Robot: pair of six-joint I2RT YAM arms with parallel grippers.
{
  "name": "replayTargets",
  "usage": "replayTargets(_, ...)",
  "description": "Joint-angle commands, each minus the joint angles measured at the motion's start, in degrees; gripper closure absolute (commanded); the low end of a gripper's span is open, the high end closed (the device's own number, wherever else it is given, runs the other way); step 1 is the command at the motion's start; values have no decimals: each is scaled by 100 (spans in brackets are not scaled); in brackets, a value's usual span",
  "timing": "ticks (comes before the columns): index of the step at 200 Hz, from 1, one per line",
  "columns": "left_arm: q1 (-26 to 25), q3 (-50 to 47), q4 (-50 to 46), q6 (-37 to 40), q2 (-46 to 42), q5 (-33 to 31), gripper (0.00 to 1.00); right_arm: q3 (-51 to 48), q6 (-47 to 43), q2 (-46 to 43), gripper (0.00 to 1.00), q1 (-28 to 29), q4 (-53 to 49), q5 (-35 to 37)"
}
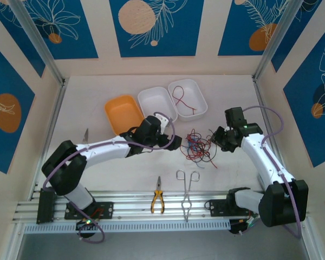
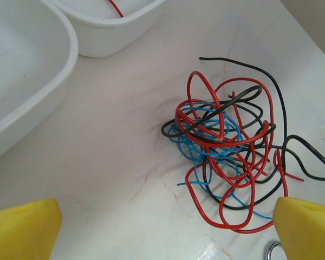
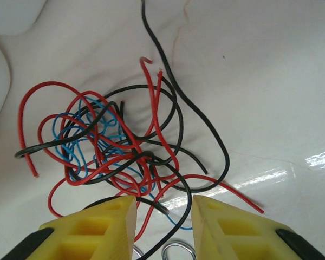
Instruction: Untangle the cables
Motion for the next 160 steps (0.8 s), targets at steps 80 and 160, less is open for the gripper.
replayTargets(80, 39, -318, 173, -205, -448, -868, 0, 282, -222, 1147, 67, 0, 590, -282)
replayTargets(160, 267, -782, -25, -623, -1057, -1634, 0, 687, -304, 2170, 69, 215, 822, -71)
